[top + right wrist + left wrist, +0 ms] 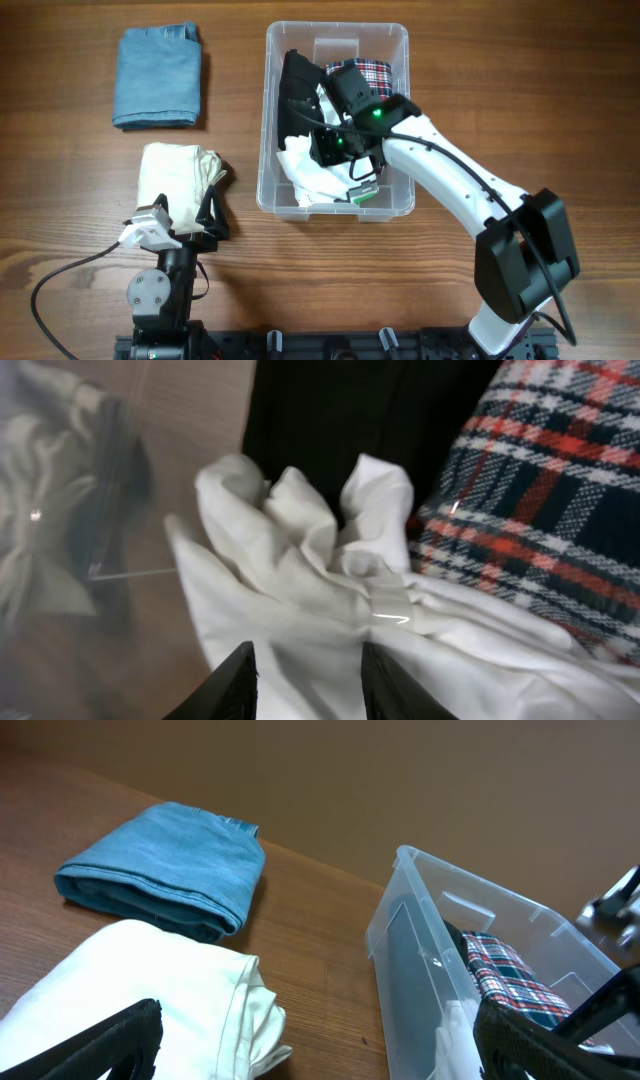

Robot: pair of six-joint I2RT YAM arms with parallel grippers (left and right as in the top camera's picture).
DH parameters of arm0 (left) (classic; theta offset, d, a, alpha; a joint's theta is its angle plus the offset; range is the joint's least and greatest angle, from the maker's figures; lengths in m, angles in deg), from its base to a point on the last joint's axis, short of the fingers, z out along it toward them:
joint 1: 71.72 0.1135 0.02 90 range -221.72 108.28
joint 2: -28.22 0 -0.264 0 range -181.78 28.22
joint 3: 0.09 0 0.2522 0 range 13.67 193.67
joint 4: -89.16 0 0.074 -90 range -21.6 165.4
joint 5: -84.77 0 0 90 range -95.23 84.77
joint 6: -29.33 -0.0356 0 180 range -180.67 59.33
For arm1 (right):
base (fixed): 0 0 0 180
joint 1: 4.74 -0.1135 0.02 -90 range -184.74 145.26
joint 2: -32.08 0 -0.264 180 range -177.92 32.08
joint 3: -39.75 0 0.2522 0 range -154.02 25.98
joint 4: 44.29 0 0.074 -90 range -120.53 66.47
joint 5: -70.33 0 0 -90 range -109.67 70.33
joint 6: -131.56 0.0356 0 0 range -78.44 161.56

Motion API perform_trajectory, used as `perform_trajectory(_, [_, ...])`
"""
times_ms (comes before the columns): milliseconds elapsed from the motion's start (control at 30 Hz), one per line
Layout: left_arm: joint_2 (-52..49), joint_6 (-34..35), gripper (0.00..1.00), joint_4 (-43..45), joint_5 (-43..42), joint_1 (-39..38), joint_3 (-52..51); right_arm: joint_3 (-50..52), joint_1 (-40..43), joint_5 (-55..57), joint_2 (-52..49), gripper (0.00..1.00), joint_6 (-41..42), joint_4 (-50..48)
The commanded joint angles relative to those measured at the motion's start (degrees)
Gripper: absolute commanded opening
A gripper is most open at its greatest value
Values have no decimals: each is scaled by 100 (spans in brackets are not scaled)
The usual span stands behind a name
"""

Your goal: Pack container

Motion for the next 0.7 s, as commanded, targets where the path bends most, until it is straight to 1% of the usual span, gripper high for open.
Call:
perform_trajectory(0, [9, -116, 100, -20, -63, 37, -33, 474, 7, 184, -48, 35, -35, -481])
perform_trajectory(233, [9, -116, 100, -20, -63, 37, -33, 940, 7, 111, -50, 35, 221, -494])
perform_trajectory(433, [9, -114, 100, -20, -63, 37, -33, 973, 7, -35, -44, 35, 345, -568])
perform_trajectory(500, [9, -116, 100, -20, -63, 37, -33, 754, 13, -37, -31, 35, 369, -553])
perform_trajectory(600, [9, -116, 100, -20, -63, 37, -33, 184, 13, -37, 90, 36, 367, -201])
perform_trajectory(667, [9, -116, 100, -20, -63, 37, -33, -306, 13, -37, 256, 40, 367, 94])
